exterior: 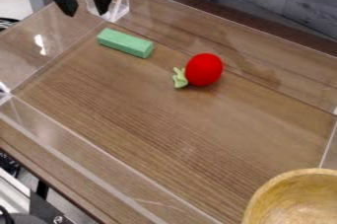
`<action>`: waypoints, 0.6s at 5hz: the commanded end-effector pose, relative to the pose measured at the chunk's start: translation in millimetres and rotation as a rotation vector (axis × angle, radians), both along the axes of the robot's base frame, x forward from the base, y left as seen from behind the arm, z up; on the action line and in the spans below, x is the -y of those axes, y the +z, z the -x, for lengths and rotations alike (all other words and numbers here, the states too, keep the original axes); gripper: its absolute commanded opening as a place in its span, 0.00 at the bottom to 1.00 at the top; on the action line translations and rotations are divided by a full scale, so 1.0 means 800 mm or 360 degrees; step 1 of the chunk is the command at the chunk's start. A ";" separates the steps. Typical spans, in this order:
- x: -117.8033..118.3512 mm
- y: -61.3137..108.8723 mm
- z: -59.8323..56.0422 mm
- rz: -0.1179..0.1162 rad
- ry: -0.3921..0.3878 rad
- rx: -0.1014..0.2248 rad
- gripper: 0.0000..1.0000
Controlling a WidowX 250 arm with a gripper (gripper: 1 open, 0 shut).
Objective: Move the red fruit to the right
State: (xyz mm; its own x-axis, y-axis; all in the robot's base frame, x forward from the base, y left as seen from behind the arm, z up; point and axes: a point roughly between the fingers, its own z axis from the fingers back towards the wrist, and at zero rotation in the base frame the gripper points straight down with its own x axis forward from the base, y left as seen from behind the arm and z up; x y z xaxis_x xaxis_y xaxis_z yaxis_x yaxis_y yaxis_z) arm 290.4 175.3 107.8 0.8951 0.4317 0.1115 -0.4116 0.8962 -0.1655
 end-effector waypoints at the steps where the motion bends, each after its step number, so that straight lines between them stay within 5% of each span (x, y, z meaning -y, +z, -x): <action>1: -0.023 0.011 -0.012 -0.0086 -0.0047 0.0068 1.00; 3: -0.009 0.016 -0.005 -0.0104 -0.0244 0.0048 1.00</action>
State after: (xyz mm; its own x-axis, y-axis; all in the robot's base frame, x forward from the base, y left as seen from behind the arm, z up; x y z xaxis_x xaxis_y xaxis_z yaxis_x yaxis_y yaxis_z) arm 292.0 181.3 96.0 0.9518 0.2915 0.0951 -0.2769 0.9504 -0.1413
